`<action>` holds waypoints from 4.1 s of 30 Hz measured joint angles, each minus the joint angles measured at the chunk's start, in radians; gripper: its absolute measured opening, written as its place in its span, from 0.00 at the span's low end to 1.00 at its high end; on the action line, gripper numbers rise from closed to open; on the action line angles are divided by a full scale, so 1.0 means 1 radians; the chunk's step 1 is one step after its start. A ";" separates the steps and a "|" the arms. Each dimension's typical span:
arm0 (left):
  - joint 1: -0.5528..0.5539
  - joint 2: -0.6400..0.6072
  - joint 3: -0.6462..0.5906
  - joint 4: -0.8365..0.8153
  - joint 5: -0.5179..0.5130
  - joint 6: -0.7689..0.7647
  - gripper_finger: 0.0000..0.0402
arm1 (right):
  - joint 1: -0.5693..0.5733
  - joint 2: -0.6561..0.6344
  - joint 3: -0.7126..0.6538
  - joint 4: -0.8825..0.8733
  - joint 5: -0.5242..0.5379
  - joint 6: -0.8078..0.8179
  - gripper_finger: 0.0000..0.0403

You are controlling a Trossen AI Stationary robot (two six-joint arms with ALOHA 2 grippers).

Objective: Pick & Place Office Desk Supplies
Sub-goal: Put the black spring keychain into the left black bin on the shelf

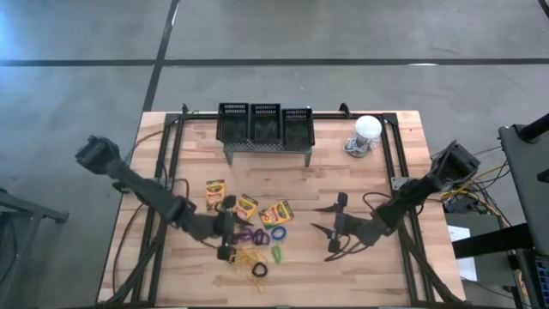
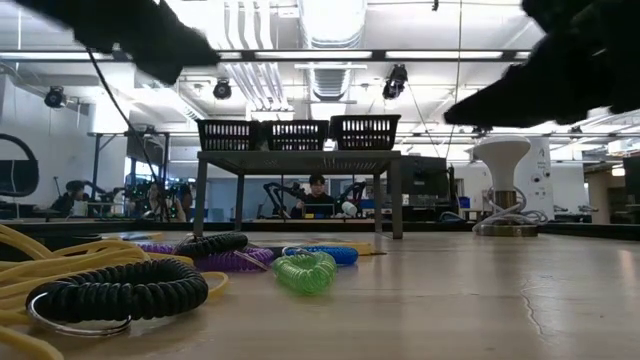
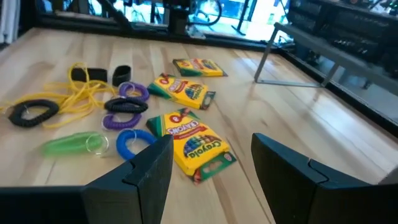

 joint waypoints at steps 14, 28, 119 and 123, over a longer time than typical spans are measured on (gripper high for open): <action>0.013 0.357 0.191 -0.115 -0.101 -0.304 0.30 | -0.048 0.225 0.270 -0.103 -0.099 -0.173 0.53; 0.098 0.364 0.158 -0.257 0.153 -0.592 0.30 | -0.047 0.226 0.339 -0.325 -0.094 -0.110 0.53; 0.434 -0.010 0.643 -1.104 -0.279 -0.264 0.06 | -0.047 0.225 0.334 -0.332 -0.095 -0.109 0.53; 0.718 -0.071 0.633 -1.091 -0.168 -0.201 0.06 | -0.047 0.225 0.334 -0.331 -0.095 -0.109 0.53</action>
